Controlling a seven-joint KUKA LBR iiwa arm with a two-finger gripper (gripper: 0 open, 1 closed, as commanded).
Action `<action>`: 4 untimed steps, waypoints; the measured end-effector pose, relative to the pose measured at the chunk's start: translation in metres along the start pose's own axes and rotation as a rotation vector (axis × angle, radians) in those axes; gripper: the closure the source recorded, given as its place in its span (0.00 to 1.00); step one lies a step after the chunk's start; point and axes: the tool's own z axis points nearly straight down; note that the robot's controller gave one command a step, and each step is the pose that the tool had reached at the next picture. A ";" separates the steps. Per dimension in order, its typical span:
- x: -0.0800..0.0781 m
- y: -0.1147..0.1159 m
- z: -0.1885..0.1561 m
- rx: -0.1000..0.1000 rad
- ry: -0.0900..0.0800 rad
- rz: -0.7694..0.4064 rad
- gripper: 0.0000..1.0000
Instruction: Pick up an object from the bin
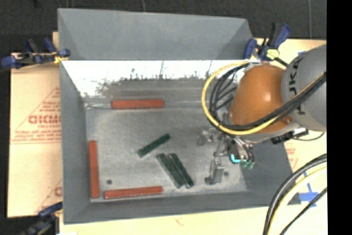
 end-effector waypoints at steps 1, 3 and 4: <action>-0.002 0.000 -0.003 0.001 -0.007 -0.001 0.00; -0.050 0.048 0.048 -0.004 -0.008 -0.073 0.00; 0.010 0.082 0.058 -0.001 -0.003 -0.005 1.00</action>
Offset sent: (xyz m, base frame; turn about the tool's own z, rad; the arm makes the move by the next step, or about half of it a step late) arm 0.0164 0.0771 -0.0553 -0.1741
